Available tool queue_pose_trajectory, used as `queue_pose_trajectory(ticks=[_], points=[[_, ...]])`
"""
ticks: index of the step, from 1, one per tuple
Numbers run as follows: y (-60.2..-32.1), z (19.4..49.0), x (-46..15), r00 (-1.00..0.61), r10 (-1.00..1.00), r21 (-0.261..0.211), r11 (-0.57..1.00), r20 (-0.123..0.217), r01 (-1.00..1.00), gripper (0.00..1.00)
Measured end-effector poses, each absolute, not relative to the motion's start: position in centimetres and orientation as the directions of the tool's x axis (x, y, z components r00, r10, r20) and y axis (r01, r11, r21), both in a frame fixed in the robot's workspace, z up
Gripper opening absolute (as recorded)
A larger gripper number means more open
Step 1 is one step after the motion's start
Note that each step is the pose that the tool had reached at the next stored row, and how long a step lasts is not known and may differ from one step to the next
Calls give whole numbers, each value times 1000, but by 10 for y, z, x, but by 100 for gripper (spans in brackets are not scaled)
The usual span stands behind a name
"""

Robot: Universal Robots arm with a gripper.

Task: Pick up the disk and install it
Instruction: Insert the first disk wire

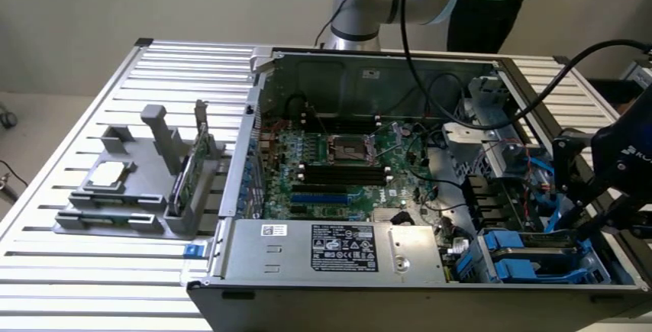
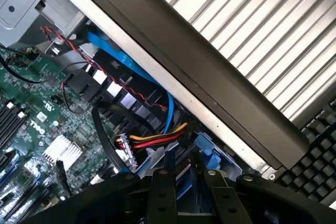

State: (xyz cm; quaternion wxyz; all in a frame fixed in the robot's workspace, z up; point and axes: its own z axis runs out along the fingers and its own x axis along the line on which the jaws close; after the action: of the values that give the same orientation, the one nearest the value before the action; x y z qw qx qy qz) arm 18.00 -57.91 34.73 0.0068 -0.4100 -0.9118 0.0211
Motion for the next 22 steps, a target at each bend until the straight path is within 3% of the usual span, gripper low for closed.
queue_pose_trajectory(ticks=[22], points=[[-577,339,190,-634,773,-42,634,25,772,26]])
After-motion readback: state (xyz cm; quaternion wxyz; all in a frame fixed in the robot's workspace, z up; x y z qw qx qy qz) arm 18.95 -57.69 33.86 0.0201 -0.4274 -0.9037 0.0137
